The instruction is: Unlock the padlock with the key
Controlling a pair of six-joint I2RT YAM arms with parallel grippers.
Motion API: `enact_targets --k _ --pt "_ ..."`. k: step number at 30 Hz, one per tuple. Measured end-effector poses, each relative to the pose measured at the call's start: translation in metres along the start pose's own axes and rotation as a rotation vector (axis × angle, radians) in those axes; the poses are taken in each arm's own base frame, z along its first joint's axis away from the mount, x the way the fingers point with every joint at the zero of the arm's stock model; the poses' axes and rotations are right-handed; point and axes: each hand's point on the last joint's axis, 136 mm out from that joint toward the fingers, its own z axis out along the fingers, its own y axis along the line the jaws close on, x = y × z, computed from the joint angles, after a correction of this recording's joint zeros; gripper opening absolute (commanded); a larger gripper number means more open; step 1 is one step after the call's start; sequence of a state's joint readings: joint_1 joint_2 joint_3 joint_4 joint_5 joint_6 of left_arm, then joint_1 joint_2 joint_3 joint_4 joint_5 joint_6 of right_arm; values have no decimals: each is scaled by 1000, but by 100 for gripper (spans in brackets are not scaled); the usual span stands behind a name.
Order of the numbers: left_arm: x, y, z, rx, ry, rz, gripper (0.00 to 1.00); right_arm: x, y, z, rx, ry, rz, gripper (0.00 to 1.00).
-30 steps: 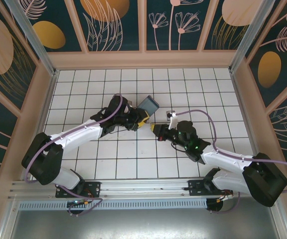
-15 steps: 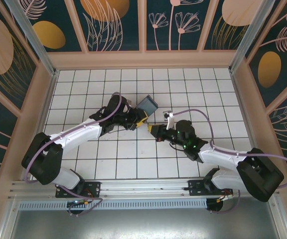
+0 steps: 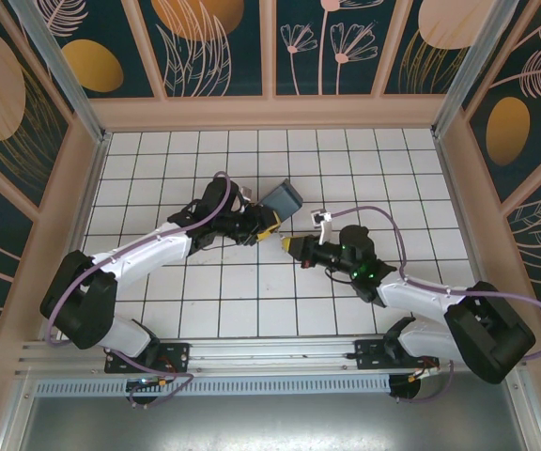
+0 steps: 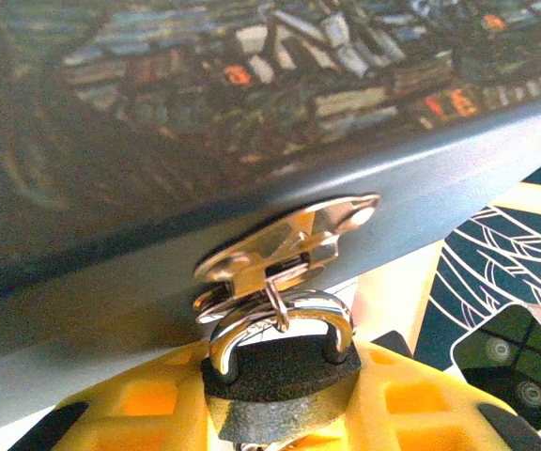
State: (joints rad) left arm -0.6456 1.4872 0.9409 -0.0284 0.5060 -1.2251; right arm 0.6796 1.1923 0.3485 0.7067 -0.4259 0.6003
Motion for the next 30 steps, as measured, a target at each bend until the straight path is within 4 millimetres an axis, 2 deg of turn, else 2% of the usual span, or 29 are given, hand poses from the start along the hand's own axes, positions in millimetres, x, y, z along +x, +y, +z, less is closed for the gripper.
enact_targets --k 8,16,23,30 --pt "5 -6 -6 25 28 17 17 -2 7 -5 -92 12 -15 0" --pt "9 -2 -8 14 59 9 17 2 10 -5 -120 45 -49 0" --pt "11 6 -11 -13 77 9 17 7 10 -4 -124 78 -118 0" --pt "5 22 -18 -59 76 -31 16 -4 27 -9 -173 50 -180 0"
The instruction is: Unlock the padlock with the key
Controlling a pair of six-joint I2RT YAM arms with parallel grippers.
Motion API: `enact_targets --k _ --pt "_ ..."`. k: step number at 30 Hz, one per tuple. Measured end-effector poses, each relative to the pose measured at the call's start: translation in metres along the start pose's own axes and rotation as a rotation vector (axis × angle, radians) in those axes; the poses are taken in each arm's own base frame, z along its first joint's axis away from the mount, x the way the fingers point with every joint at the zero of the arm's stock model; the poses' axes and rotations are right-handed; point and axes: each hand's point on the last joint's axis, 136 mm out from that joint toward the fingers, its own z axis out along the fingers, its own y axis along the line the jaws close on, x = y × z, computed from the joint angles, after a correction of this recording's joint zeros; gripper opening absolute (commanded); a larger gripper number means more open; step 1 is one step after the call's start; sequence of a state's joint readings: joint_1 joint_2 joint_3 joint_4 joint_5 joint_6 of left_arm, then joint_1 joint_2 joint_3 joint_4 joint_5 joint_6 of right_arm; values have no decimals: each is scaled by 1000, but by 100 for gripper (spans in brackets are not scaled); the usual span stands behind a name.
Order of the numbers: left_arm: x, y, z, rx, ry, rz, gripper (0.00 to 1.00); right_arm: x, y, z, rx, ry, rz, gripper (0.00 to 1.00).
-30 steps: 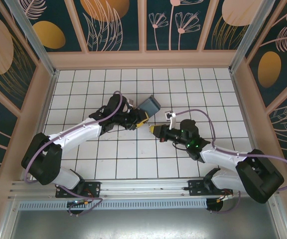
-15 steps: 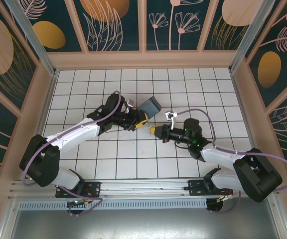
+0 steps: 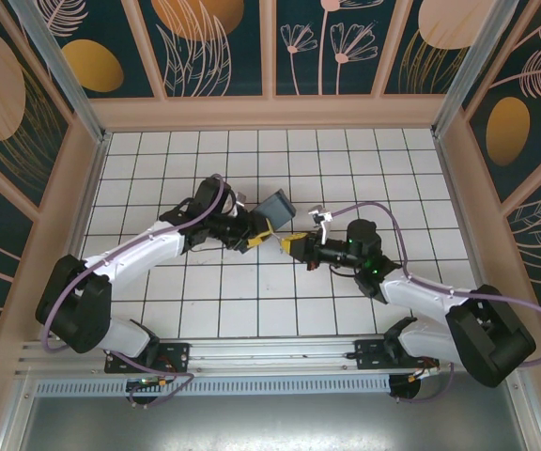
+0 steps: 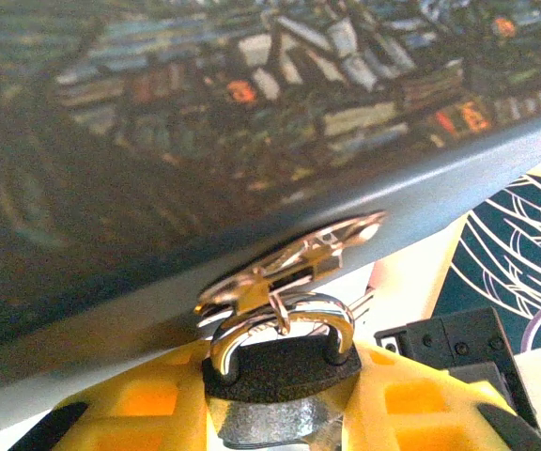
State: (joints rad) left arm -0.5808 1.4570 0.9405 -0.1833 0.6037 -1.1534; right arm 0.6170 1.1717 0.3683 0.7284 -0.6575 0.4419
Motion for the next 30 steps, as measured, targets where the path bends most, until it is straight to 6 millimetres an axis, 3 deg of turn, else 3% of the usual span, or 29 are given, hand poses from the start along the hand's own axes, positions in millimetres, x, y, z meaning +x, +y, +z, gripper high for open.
enact_targets --k 8,16,30 --pt "-7 3 -5 4 -3 -24 17 12 0 -1 -15 33 43 0" --pt "-5 4 -7 5 15 -35 17 39 -18 15 -15 138 136 0" --pt "-4 3 -10 -13 22 -51 17 26 -22 28 -44 113 174 0"
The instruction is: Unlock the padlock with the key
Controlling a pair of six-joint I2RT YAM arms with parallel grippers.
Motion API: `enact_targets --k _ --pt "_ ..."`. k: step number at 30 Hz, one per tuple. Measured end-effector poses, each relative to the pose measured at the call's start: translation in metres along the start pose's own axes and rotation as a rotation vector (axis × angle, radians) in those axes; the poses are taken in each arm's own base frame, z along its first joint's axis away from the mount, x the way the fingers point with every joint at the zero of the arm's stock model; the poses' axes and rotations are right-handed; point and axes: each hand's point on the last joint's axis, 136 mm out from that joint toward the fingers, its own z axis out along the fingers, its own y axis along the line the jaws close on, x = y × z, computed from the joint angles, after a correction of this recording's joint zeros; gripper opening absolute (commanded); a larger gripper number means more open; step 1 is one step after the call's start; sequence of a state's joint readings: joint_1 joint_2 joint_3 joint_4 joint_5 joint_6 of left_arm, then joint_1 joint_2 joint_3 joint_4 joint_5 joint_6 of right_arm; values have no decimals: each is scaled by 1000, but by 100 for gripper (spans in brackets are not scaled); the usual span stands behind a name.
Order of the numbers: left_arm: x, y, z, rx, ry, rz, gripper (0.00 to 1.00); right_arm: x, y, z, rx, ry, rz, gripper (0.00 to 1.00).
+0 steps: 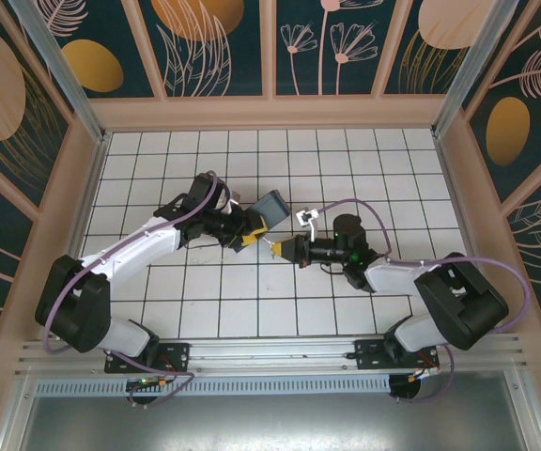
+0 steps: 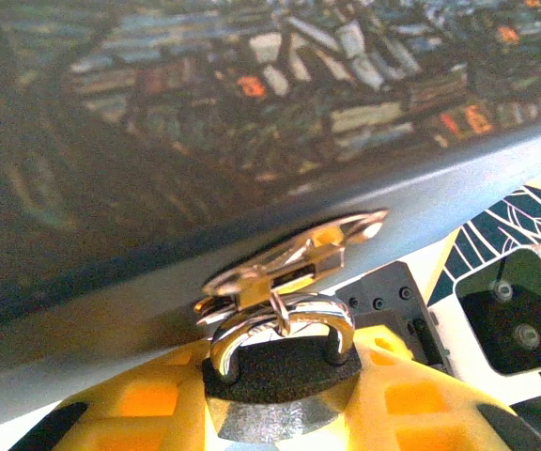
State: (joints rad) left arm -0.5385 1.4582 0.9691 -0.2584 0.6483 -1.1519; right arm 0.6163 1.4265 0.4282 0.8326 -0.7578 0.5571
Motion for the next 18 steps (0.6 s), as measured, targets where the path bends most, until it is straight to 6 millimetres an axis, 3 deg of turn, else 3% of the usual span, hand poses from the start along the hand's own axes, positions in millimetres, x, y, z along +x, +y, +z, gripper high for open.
enact_targets --k 18 --pt "-2 0 -1 0 -6 -2 17 -4 -7 4 3 -5 72 0"
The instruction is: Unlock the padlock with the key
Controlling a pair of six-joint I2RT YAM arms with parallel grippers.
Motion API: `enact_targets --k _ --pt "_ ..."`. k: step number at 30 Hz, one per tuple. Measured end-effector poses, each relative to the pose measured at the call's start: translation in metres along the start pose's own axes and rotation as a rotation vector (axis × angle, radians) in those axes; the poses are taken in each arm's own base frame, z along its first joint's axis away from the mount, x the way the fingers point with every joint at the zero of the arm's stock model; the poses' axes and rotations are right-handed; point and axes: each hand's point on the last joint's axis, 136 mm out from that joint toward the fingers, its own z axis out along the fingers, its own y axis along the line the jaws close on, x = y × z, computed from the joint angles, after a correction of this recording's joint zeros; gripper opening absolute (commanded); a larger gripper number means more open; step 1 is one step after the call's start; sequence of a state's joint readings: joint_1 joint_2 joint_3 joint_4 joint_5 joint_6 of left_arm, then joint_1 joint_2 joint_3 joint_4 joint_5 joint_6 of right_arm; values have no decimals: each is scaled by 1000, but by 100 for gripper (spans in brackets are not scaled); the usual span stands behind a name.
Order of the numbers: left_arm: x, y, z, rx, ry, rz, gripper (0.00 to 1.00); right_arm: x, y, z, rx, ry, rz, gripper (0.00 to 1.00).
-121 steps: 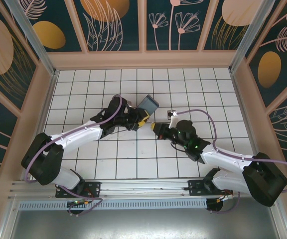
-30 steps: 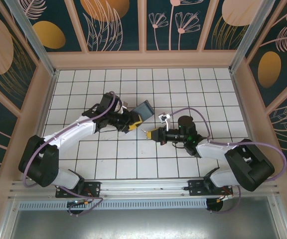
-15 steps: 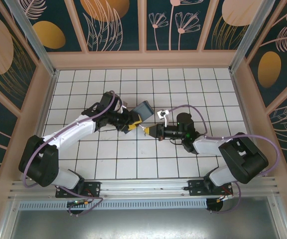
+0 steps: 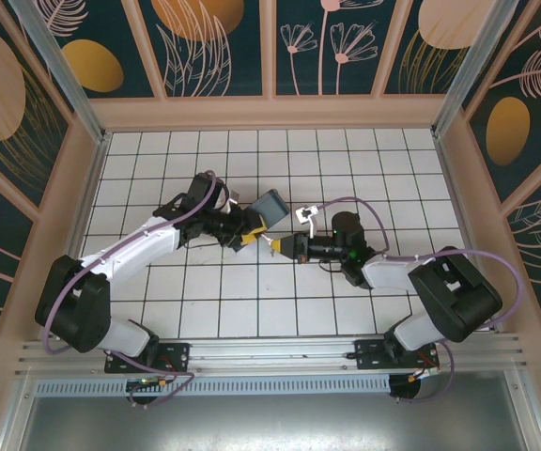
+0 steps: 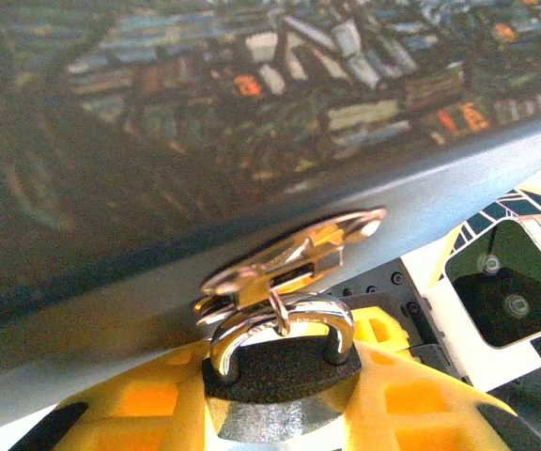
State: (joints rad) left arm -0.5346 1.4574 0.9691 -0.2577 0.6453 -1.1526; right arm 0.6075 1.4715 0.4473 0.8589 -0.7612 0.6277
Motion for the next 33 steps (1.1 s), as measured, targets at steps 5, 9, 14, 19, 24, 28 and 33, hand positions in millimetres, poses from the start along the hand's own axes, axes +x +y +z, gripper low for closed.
enact_targets --k 5,9,14,19,24,28,33 --pt "-2 2 -1 -1 -8 -6 16 -2 -1 2 0 -1 19 0" --pt "-3 2 -1 0 -15 -5 16 -2 -1 2 0 -1 37 0" --pt "-4 2 -3 -4 -31 -7 16 -3 -1 2 1 -6 56 0" --pt "-6 4 -3 -14 -43 -12 17 -5 -1 3 4 -11 62 0" --pt "-8 5 -4 -20 -55 -13 17 -6 1 4 0 -11 58 0" --pt "-8 7 -4 -25 -58 -15 17 -6 2 6 -4 -7 56 0" --pt "-11 8 -5 -31 -74 -16 17 -5 0 11 -3 4 62 0"
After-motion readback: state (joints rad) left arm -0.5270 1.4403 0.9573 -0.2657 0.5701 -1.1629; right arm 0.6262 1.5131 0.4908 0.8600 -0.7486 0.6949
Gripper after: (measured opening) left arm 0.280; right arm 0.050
